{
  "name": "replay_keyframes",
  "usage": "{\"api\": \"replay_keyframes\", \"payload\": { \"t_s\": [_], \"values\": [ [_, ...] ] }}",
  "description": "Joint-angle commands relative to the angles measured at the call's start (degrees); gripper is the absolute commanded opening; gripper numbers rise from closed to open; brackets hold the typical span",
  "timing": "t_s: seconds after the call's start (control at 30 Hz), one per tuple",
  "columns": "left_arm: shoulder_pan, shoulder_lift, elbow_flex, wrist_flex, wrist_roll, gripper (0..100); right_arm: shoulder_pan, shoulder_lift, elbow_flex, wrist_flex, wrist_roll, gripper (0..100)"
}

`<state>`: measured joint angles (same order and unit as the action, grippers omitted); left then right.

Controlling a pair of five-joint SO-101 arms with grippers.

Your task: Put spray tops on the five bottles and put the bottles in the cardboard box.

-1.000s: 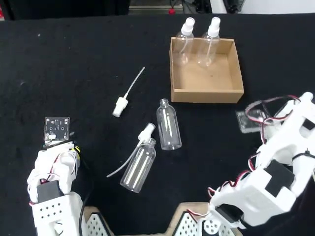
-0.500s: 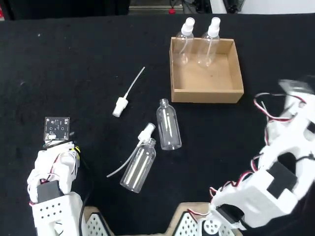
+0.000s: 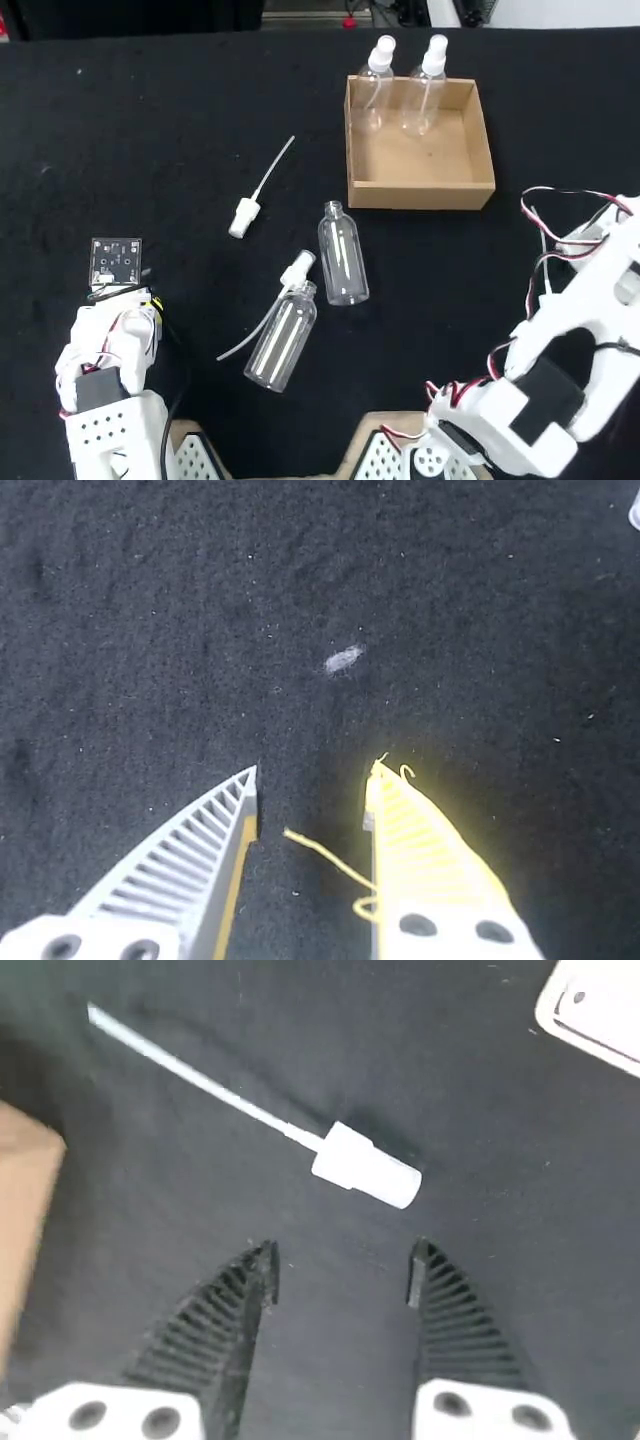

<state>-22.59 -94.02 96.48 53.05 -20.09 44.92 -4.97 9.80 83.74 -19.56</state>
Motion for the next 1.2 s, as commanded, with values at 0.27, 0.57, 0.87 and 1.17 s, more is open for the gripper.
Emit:
{"api": "replay_keyframes", "payload": {
  "t_s": [0.27, 0.57, 0.87, 1.17],
  "values": [
    [0.7, -0.5, 1.4, 0.5, -0.4, 17, 1.2, -2.9, 1.2, -3.7, -9.0, 19.8],
    [0.7, -0.5, 1.4, 0.5, -0.4, 17, 2.7, -3.4, 5.1, -9.9, 29.6, 19.8],
    [0.7, -0.5, 1.4, 0.5, -0.4, 17, 2.6, -3.3, 14.1, -18.3, 41.8, 19.6],
    [0.7, -0.5, 1.4, 0.5, -0.4, 17, 2.4, -3.2, 15.9, -20.5, 46.1, 19.8]
  ]
}}
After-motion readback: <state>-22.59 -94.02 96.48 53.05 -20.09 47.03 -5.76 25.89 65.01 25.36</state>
